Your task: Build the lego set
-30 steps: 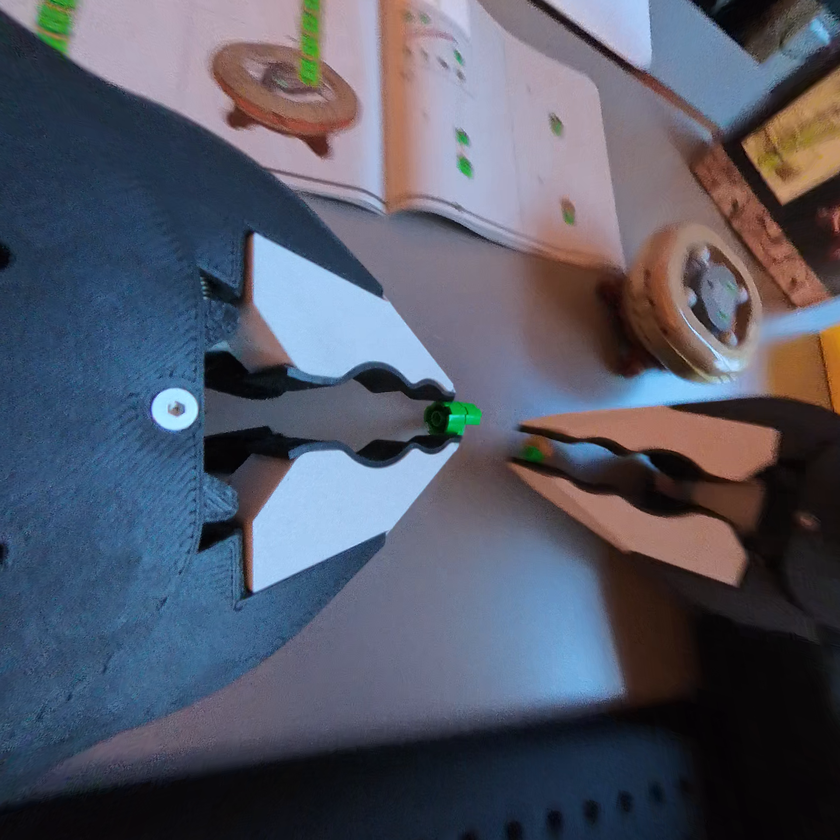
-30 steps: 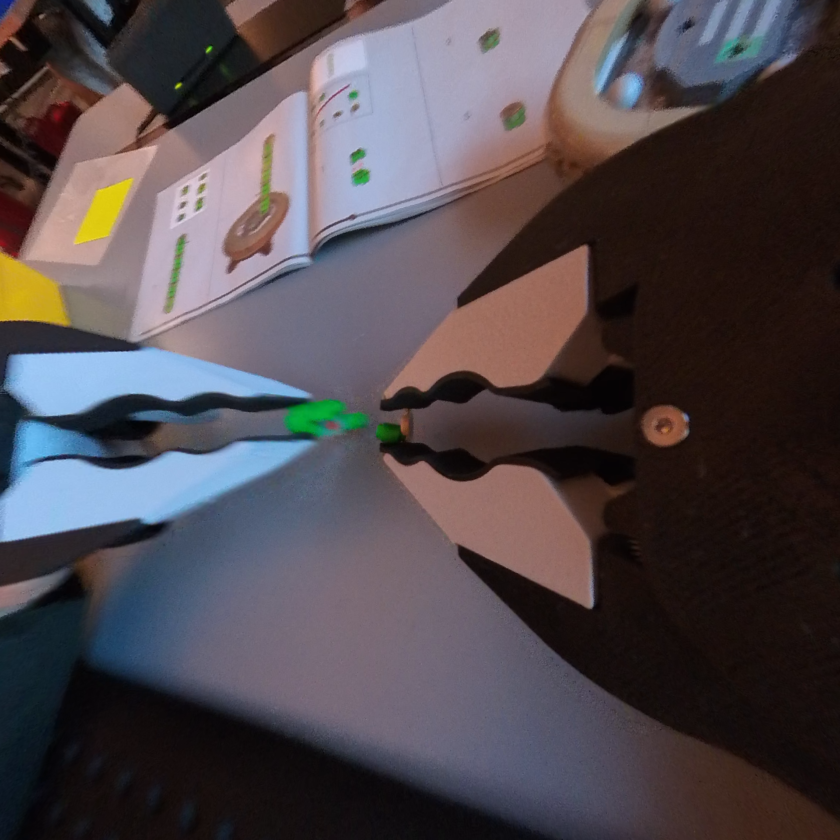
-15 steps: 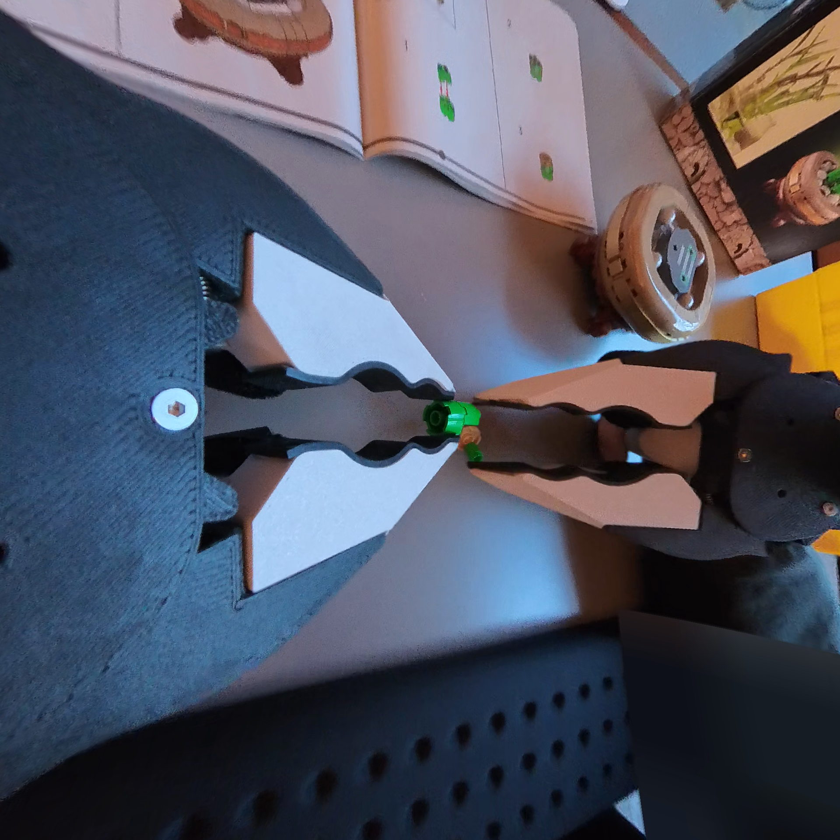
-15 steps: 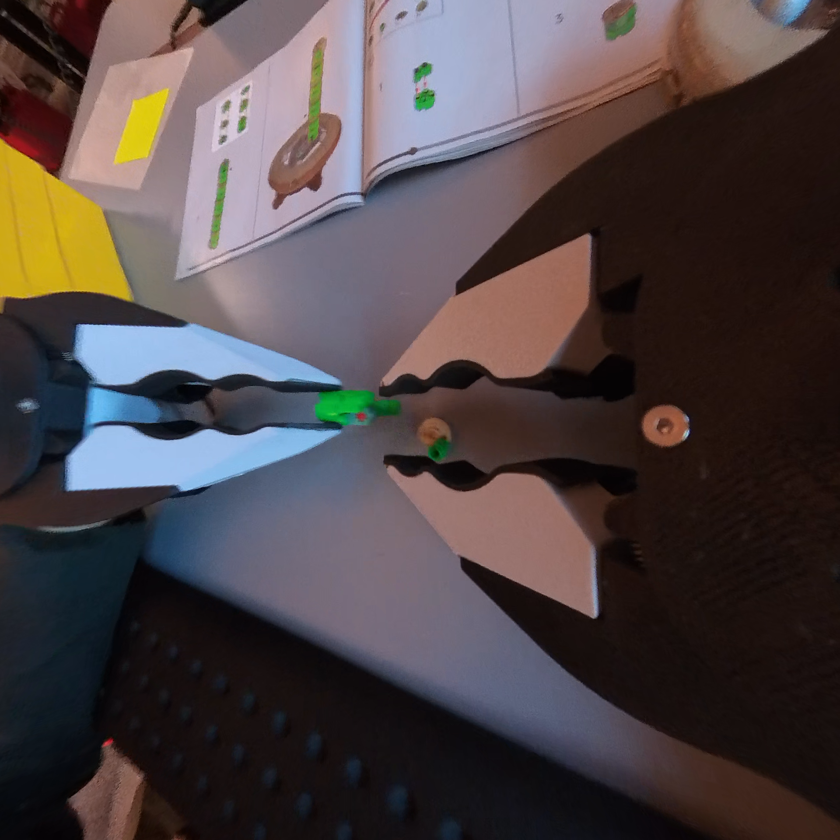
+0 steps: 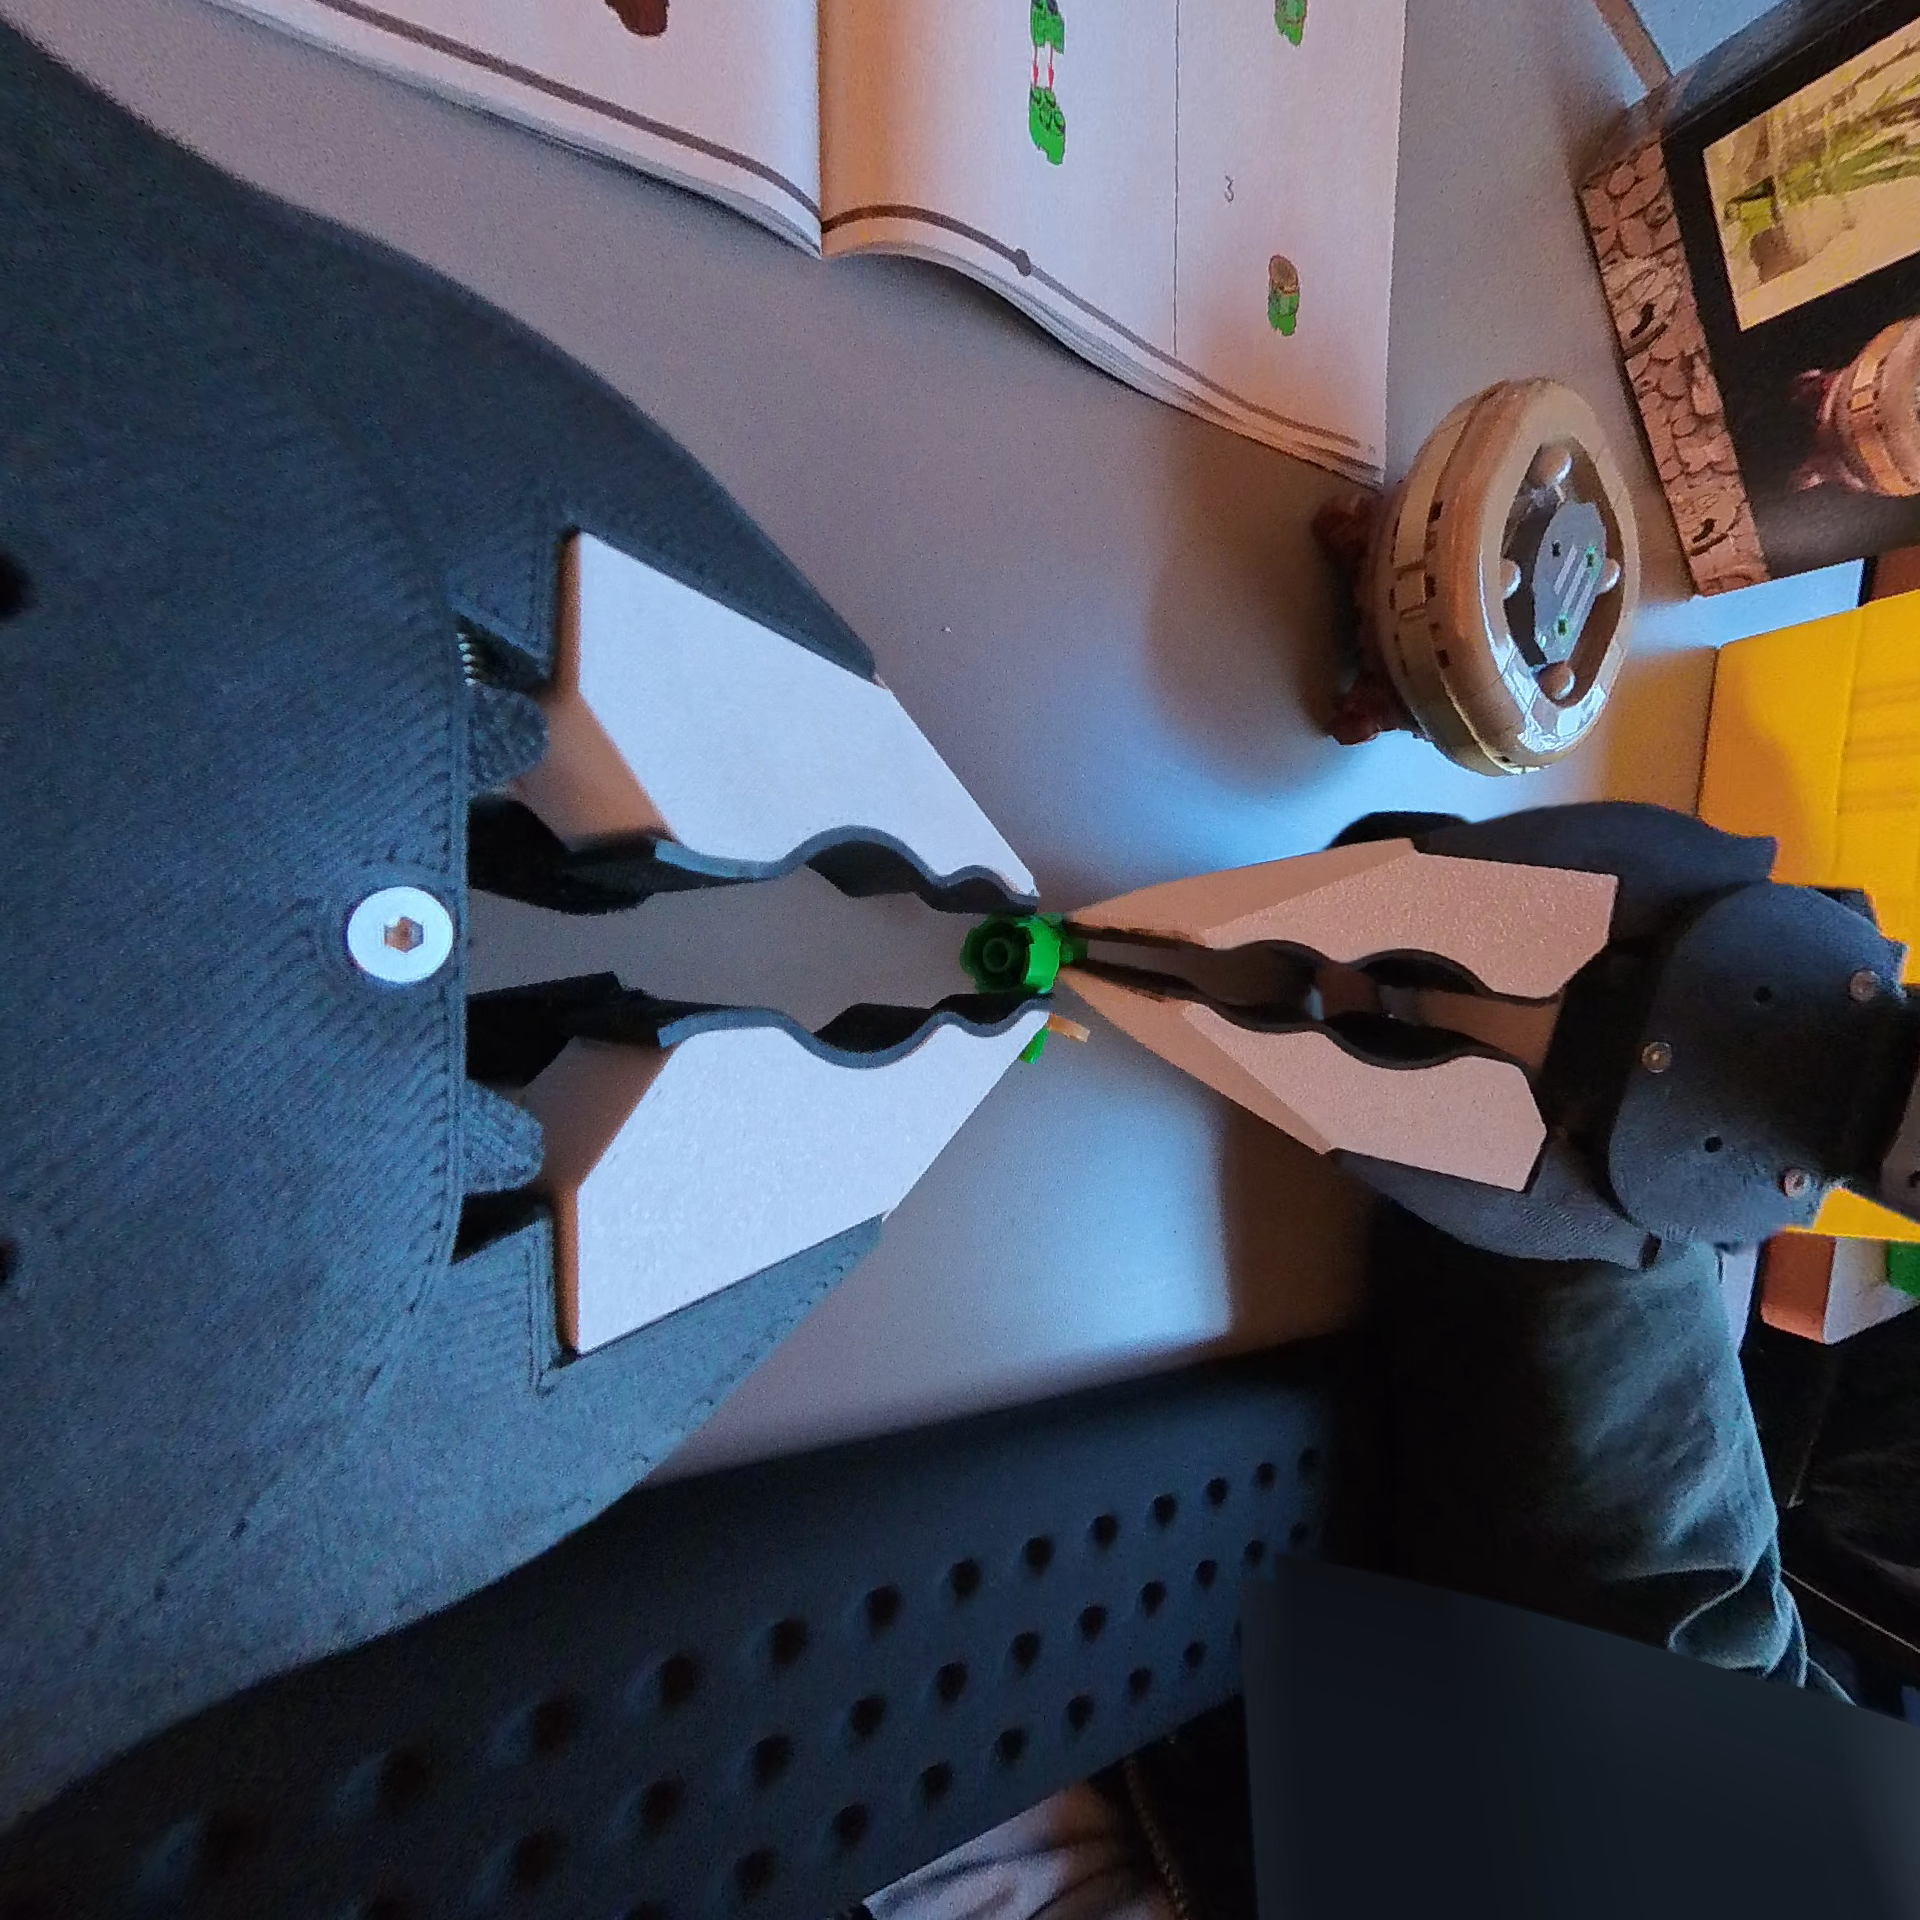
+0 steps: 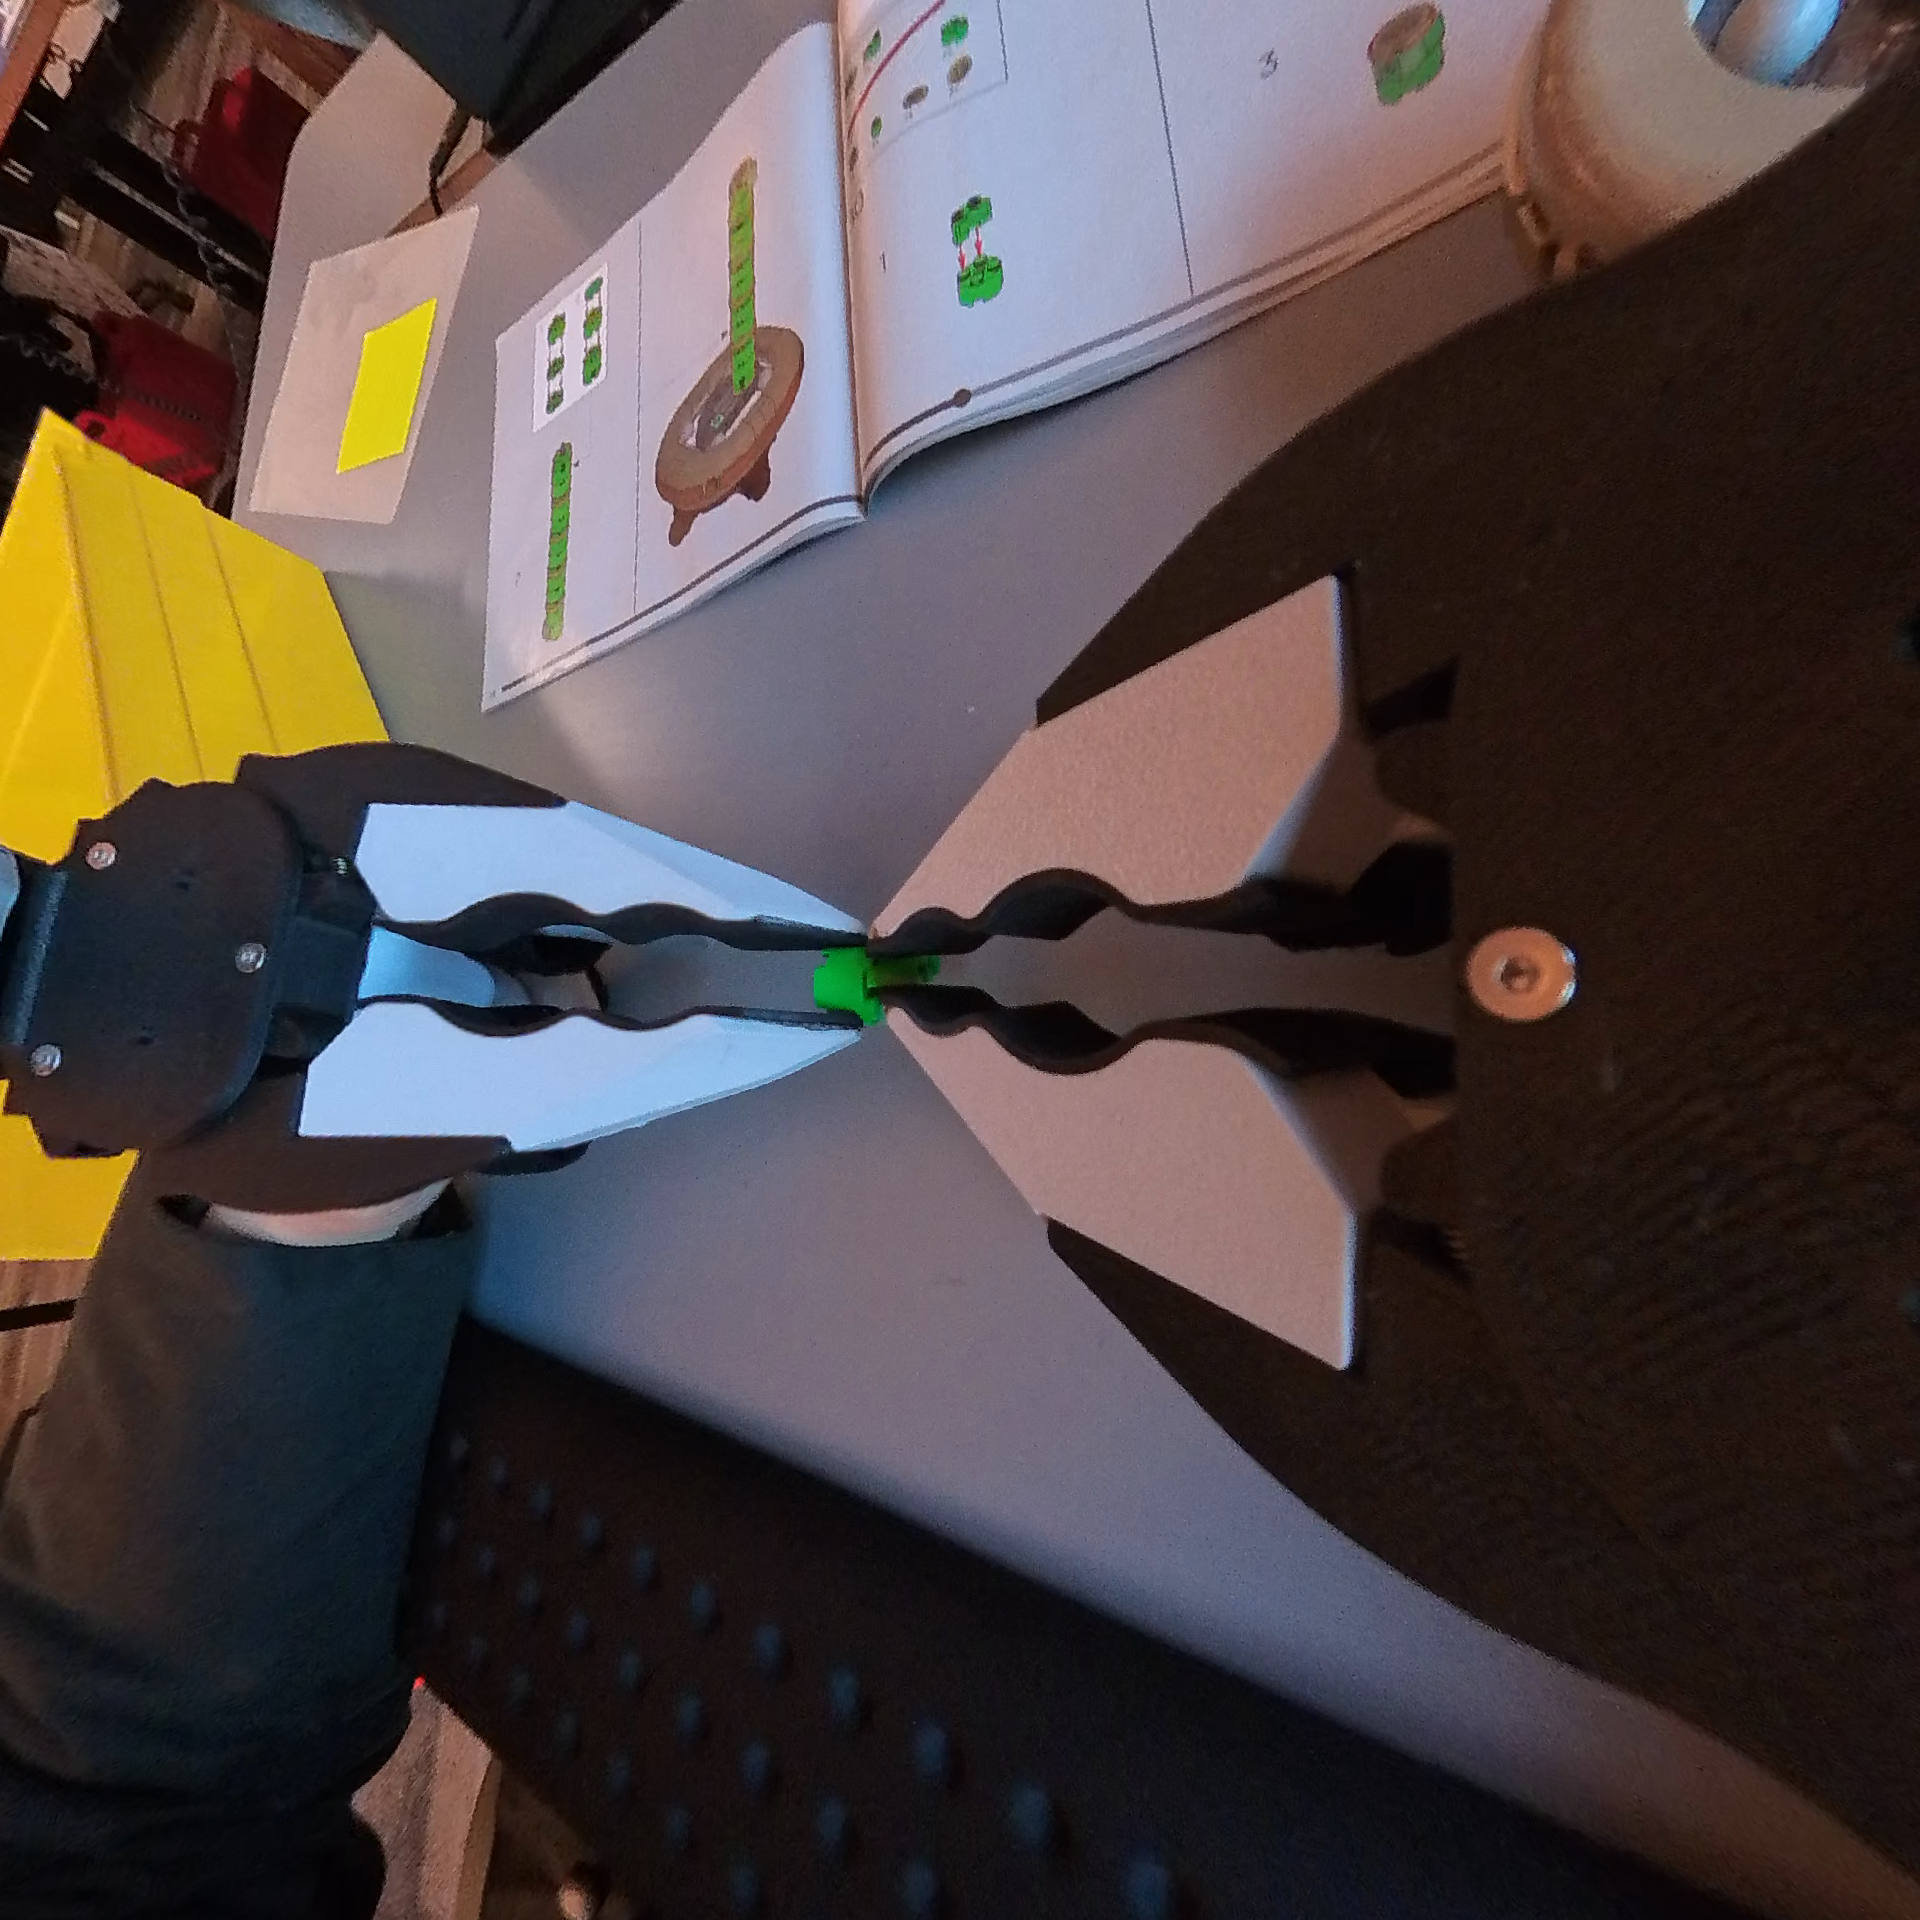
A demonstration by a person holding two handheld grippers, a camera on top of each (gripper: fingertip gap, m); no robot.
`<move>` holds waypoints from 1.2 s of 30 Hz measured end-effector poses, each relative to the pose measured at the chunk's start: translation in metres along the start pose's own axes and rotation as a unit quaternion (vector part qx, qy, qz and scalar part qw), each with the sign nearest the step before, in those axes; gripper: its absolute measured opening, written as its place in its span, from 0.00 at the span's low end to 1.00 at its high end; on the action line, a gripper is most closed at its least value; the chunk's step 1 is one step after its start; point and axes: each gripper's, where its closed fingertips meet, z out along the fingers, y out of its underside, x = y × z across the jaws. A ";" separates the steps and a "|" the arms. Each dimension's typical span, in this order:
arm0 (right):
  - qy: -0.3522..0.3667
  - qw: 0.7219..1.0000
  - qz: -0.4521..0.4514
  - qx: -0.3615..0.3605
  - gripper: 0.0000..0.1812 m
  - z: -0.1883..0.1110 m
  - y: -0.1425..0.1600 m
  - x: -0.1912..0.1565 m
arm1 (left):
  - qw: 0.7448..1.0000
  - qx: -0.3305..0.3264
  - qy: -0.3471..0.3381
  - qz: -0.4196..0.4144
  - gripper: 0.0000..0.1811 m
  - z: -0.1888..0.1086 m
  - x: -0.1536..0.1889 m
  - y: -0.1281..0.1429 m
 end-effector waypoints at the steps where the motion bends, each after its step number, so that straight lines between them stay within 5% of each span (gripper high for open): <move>1: 0.016 1.000 -0.010 -0.016 0.01 -0.002 0.004 0.004 | 1.000 0.000 -0.009 0.001 0.08 -0.003 -0.003 0.000; 9: 0.019 0.998 0.052 -0.005 0.02 -0.015 0.009 0.019 | 0.994 0.092 0.006 -0.051 0.08 -0.026 -0.008 -0.024; 13: 0.004 0.997 0.071 -0.022 0.14 -0.009 0.014 0.015 | 0.994 0.084 0.009 -0.073 0.08 -0.020 -0.012 -0.021; 17: -0.009 0.993 0.092 0.072 0.13 -0.011 -0.027 0.012 | 0.991 0.093 0.030 -0.095 0.08 -0.013 -0.010 -0.027; 36: -0.041 0.982 0.171 0.071 0.07 -0.010 -0.024 0.013 | 0.987 0.117 0.026 -0.103 0.07 -0.013 -0.010 -0.036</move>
